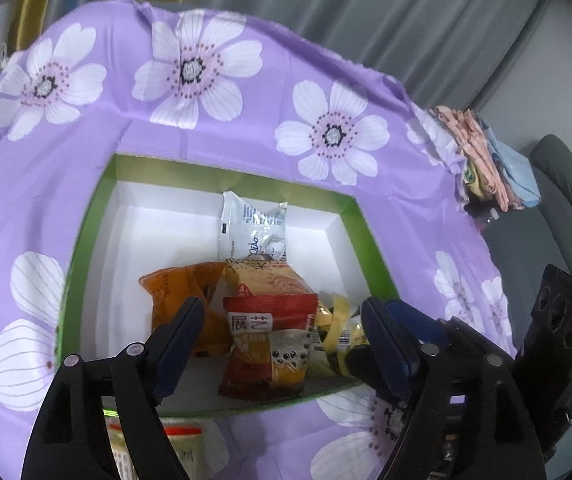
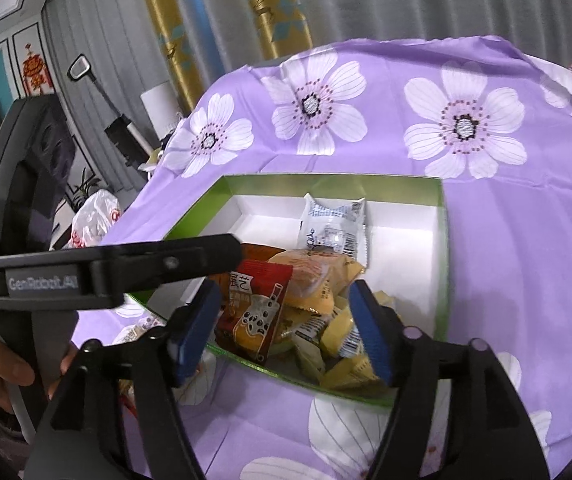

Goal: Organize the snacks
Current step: 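Move the right tool back to the cream biscuit packs on the cloth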

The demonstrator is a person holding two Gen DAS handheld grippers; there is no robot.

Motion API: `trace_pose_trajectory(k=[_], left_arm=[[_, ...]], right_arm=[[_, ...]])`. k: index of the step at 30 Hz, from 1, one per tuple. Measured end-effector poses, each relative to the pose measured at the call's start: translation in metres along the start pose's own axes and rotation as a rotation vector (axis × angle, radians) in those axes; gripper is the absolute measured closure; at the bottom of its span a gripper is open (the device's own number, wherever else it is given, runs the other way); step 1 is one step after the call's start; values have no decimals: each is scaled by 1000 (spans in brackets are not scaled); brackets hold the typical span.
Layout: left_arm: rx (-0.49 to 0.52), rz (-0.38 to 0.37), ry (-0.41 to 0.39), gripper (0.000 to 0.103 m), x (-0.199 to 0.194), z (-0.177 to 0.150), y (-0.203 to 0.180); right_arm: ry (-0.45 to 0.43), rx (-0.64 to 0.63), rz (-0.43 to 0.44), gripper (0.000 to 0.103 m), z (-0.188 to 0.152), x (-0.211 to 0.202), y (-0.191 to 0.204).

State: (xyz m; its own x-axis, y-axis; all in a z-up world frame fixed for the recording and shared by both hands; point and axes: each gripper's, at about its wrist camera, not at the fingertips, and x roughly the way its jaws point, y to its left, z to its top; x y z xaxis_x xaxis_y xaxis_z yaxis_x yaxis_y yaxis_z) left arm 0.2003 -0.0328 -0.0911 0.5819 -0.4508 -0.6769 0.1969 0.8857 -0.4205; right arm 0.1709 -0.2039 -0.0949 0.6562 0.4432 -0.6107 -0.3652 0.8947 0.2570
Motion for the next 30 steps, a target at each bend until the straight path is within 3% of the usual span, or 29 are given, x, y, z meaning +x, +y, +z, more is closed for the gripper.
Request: trace_pose_trajectory(k=[3,10,13,30], left_arm=[[9,15,-29,10,-15,-7,-4],[37,55,-76,8,-52,-25,-18],[49,50,-92,3,-66,-34,-28],[88,51,-118,3,-119,-74,-64]], right_arm=[[-17,31,-3,19,-4,-16,-2],[-31,81,21,6,-22,-53,4],[-27,78,27,6,-33,-66,11],[-60,61,37,5,-54,-123,37]])
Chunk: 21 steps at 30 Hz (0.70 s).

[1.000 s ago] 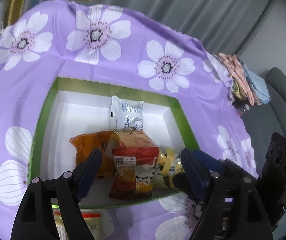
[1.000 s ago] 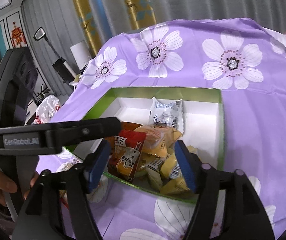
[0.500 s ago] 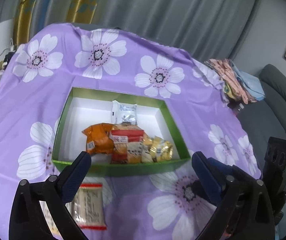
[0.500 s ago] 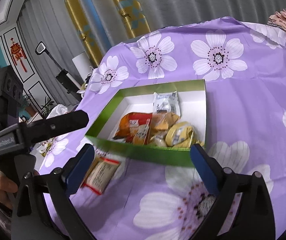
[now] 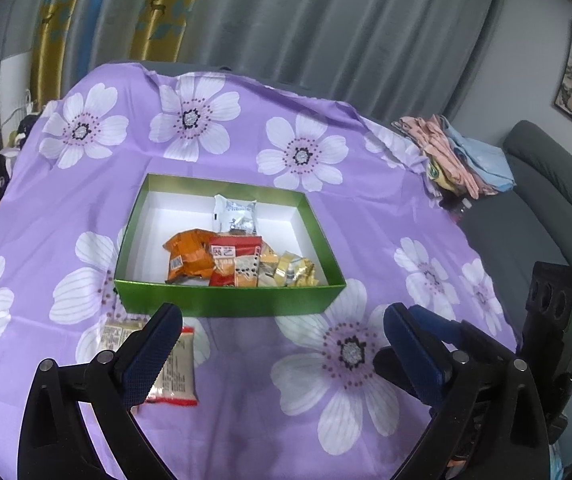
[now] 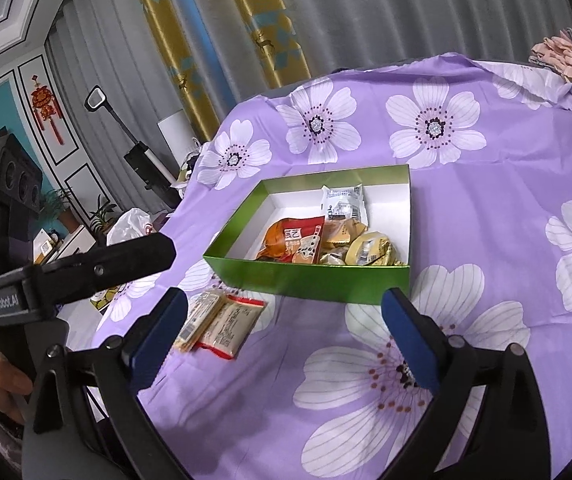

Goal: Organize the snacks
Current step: 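Move the right tool back to the cream biscuit packs on the cloth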

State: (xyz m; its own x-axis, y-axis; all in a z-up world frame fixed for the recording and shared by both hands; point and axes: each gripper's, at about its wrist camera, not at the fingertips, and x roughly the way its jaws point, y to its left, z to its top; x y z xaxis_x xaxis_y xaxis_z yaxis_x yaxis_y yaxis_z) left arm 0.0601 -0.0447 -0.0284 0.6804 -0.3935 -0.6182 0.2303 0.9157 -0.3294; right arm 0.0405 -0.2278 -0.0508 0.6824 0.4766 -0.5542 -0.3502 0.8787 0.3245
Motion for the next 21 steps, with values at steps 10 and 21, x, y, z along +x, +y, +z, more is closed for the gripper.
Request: trace_pose_trajectory(k=[10,21], left_arm=[[12,-1,17,3,-11,-14,-8],[-16,7,39,3,-10,-27,4]], right_arm=[[10,-20,6,5,-8,-5,10],[41,-29,0,5,-17,-1,18]])
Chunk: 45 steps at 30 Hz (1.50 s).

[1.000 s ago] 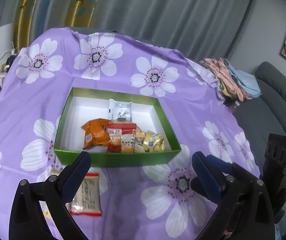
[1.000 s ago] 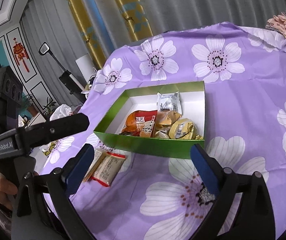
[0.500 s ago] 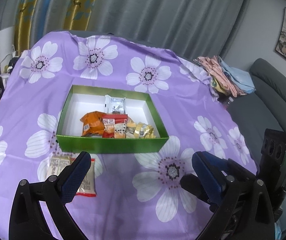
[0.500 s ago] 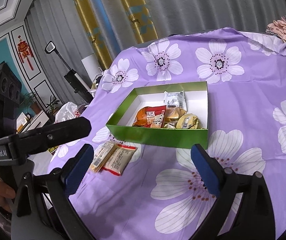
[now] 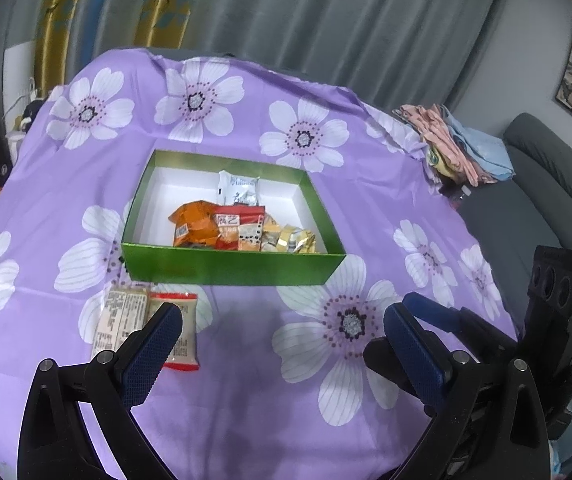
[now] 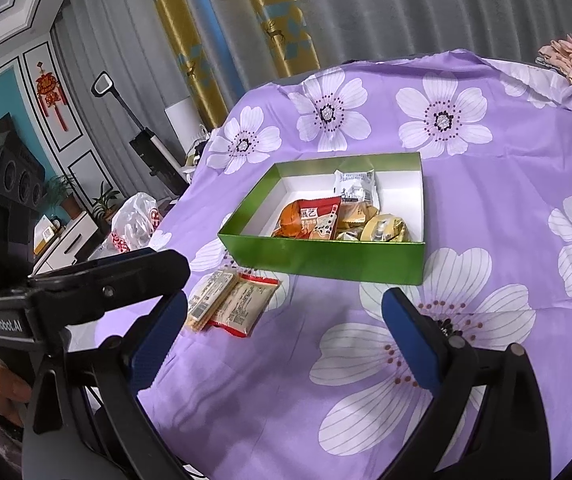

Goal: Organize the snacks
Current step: 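Move the right tool back to the cream biscuit packs on the cloth, then grasp a cream biscuit pack with the right tool and lift it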

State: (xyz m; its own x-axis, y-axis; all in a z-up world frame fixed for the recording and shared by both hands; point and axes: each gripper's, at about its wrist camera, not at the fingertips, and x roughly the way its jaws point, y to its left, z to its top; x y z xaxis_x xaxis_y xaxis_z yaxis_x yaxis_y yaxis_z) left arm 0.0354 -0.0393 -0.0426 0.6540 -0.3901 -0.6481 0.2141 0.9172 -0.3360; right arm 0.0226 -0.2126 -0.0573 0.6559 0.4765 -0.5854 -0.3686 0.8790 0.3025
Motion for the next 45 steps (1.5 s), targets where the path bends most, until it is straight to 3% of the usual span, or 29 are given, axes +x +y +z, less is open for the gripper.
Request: trace_pose_trajectory(k=[9,17,25,32,39,45], left_arm=[[-72,-17,-2,3,-1,-6,33],[-238,66,13,3,-2,-22,107],[-325,56,44,3,6,-45,152],[-361,36,59,3,19,-53,174],[-341,4,83,3,36,-51,181],[-329,-13,104,23,49,-50,186]], right_arm=[[68,-13,-6,5,-10,24,6],[143,-26,10,5,-23,53,10],[206,-107,44,6,-38,80,31],[247,-148,148,21,-42,111,60],[275,-197,178,31,-40,147,84],[297,-215,194,41,-36,172,92]])
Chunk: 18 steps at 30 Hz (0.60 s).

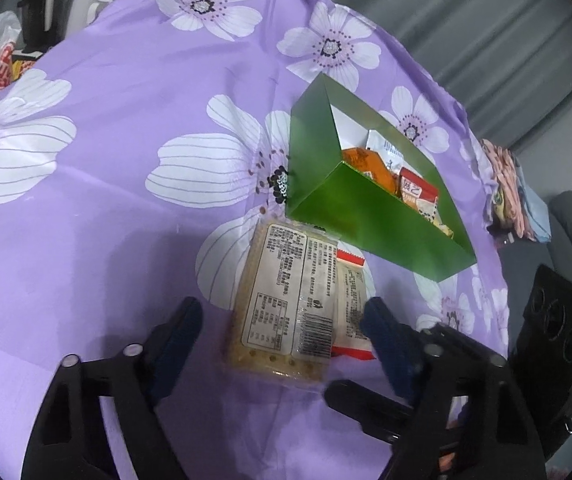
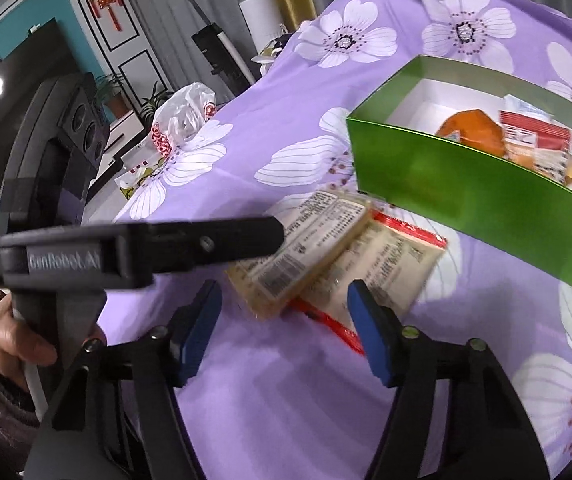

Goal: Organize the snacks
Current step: 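Grasp a cream biscuit pack with the right tool and lift it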

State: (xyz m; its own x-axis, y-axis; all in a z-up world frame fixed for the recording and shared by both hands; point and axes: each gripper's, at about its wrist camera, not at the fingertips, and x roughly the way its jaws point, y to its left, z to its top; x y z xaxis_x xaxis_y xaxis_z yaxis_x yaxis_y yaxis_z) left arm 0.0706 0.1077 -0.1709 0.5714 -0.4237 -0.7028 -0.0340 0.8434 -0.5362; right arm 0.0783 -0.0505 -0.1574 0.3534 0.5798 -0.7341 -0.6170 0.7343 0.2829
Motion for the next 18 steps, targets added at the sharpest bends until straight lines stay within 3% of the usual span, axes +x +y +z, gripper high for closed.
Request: trace_pose_trajectory(k=[3,7,11,18], left_arm=[[-7,-8,12,29,6,1,3],[-34,-48,36,47,13,1,8],[-49,-54,41,57,16,-1,12],[-38,-22,32,58,12,-7,6]], right_arm=[[10,-11,4,45,4,8,1],[27,-21,5,50,6,17,0],[23,-31,12,56,5,19,-1],[6,-58,3,70,2,16,0]])
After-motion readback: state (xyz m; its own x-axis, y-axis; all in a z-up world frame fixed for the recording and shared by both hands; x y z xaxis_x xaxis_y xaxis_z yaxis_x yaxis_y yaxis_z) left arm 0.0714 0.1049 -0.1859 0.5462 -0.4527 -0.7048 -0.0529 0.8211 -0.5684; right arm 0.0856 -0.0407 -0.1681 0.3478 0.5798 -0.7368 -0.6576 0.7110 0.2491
